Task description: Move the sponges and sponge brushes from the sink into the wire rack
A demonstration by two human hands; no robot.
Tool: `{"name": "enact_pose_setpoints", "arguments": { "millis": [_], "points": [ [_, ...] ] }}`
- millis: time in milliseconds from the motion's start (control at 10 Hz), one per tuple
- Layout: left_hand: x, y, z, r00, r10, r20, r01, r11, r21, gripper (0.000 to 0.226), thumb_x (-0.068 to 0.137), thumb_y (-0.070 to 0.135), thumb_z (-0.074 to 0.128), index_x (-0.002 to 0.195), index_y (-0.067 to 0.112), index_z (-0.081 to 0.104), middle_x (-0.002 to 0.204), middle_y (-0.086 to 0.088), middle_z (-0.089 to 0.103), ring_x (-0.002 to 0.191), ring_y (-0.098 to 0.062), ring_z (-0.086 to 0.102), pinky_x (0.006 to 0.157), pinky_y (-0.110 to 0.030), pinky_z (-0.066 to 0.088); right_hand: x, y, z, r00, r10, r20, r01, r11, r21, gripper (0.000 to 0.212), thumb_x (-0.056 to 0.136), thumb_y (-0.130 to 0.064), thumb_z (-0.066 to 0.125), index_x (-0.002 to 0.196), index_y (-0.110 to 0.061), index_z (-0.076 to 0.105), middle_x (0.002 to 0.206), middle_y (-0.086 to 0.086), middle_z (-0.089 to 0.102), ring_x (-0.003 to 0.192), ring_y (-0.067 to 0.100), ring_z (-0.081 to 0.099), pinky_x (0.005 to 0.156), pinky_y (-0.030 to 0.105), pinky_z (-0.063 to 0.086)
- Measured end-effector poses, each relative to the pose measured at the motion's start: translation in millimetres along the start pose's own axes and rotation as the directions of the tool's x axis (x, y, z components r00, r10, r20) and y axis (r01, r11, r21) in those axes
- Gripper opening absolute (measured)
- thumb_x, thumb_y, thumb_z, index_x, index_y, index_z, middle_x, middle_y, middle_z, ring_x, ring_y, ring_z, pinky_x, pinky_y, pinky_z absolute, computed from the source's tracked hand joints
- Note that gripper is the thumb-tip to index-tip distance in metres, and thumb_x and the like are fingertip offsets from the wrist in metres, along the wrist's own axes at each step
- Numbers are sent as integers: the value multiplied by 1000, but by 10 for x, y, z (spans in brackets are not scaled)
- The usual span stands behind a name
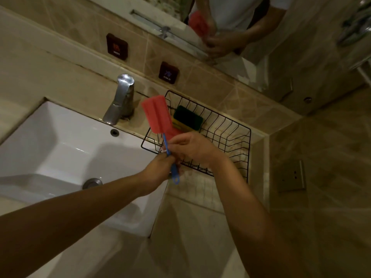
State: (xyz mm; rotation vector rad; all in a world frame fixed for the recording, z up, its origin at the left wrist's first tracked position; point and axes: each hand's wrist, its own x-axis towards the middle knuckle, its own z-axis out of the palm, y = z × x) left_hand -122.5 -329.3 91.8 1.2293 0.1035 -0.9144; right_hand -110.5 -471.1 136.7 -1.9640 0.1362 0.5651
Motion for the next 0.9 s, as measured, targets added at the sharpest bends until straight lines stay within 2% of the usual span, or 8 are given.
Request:
{"name": "enact_pose_setpoints", "arguments": {
  "millis": [100,200,300,400,500,600,700,900],
  "points": [
    [42,13,-23,993,1,116,-19,988,151,16,94,28,51,93,17,61,94,-7,66,93,-22,64,87,-38,52,-23,-43,-158,997,-19,-79,20,1000,10,11,92,-12,62,89,-19,70,82,-10,73,76,9,68,67,19,57],
    [63,-32,-136,999,-46,6,43,970,239,24,89,30,59,93,7,64,96,-14,68,87,-24,66,88,-43,54,-3,62,-419,965,-67,-253,-9,957,-290,12,93,-11,60,86,-16,69,83,2,70,72,12,64,73,34,56],
    [100,-53,-299,983,-139,-116,159,970,183,33,92,26,56,107,-3,58,107,-23,64,89,-31,68,80,-42,58,52,338,-507,944,8,-331,-197,816,-544,13,94,-16,58,95,-21,71,94,6,71,83,22,66,75,38,56],
    [139,-17,-372,965,-176,-193,190,980,58,31,95,25,50,111,-2,54,107,-23,63,90,-34,68,71,-39,58,140,628,-434,951,135,-279,-293,687,-665,19,96,-15,54,102,-25,69,98,5,68,91,25,65,80,40,57],
    [179,2,-389,952,-186,-244,194,981,11,31,98,23,44,112,-3,53,107,-22,64,92,-34,67,74,-40,58,211,818,-329,959,173,-226,-285,587,-758,24,94,-8,53,107,-21,68,101,7,67,94,27,63,82,40,56],
    [201,-5,-398,953,-210,-219,217,976,6,34,98,26,43,111,-3,55,105,-22,66,90,-34,68,72,-39,58,282,879,-231,963,178,-203,-269,573,-774,21,95,-11,53,104,-17,71,103,10,69,91,26,63,76,37,54],
    [208,-19,-391,960,-204,-191,210,978,12,38,98,30,41,107,-3,57,101,-23,67,89,-34,69,69,-38,58,332,845,-194,950,207,-232,-310,575,-757,19,95,-18,57,104,-15,73,104,10,69,93,25,63,82,40,56],
    [123,41,-447,957,-209,-200,242,958,155,35,97,30,43,101,0,61,97,-20,69,84,-30,70,69,-37,58,240,755,-121,883,201,-425,-424,732,-533,14,91,-20,61,95,-13,72,98,10,70,87,26,66,77,43,60]
  ]
}}
